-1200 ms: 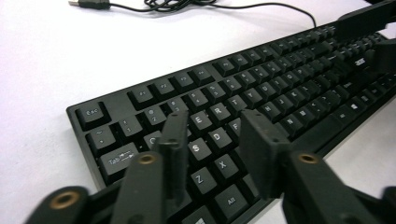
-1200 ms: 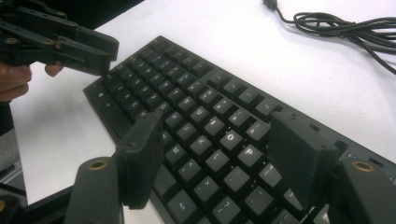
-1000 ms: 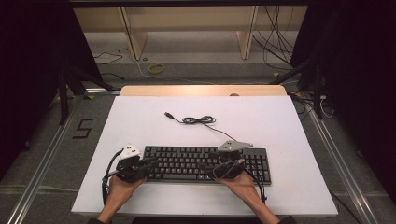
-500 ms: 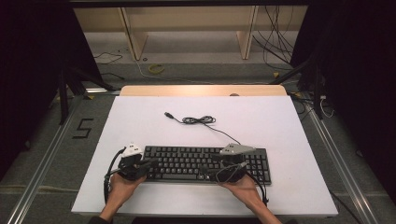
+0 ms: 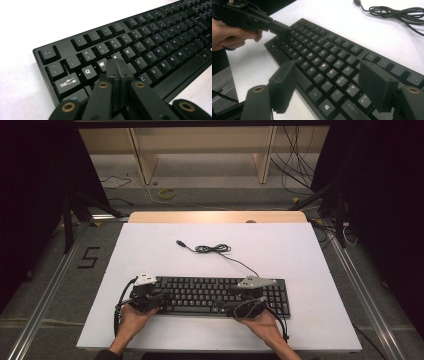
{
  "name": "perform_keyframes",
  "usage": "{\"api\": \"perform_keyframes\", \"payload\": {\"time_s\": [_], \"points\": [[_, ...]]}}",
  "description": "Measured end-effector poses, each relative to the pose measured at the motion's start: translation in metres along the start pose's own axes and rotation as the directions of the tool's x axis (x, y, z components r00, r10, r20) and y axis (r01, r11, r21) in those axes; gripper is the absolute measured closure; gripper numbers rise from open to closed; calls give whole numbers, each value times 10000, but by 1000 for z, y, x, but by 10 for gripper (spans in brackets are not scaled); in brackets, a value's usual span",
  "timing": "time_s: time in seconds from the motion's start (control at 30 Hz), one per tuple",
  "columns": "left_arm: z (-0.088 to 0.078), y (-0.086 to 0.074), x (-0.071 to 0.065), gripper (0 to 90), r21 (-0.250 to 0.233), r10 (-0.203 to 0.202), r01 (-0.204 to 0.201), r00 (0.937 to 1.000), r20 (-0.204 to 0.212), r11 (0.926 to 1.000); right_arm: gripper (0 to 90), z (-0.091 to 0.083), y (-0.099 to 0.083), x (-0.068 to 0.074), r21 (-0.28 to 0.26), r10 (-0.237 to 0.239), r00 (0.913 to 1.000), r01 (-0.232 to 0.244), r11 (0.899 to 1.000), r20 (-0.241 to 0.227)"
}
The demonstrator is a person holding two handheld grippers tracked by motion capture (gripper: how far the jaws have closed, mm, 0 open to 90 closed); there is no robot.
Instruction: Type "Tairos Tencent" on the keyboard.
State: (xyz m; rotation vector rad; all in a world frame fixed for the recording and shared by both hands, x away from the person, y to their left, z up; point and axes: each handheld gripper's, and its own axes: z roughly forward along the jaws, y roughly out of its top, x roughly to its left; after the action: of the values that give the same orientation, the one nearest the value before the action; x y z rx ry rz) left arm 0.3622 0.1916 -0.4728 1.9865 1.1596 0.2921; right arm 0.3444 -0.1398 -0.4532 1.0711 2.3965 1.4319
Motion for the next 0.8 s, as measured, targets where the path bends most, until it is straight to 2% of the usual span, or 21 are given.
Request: {"api": "perform_keyframes", "payload": {"time_s": [0.53,0.6,0.7,0.8], "points": [[9,1,-2,889,233,74,-75,10000,48,9997,312,-2,-1,1,-64,42,10000,-42,10000,-4],[10,0,-2,890,396,104,-103,9999,-15,9992,311,-2,-1,1,-78,47,10000,-47,10000,-19],[12,-1,-3,891,372,88,-91,9999,86,9993,311,-3,-1,0,-99,38,10000,-38,9999,-1],[12,-2,-5,891,302,53,-53,10000,-19,9995,311,-4,-2,0,-98,65,10000,-65,9999,2]]}}
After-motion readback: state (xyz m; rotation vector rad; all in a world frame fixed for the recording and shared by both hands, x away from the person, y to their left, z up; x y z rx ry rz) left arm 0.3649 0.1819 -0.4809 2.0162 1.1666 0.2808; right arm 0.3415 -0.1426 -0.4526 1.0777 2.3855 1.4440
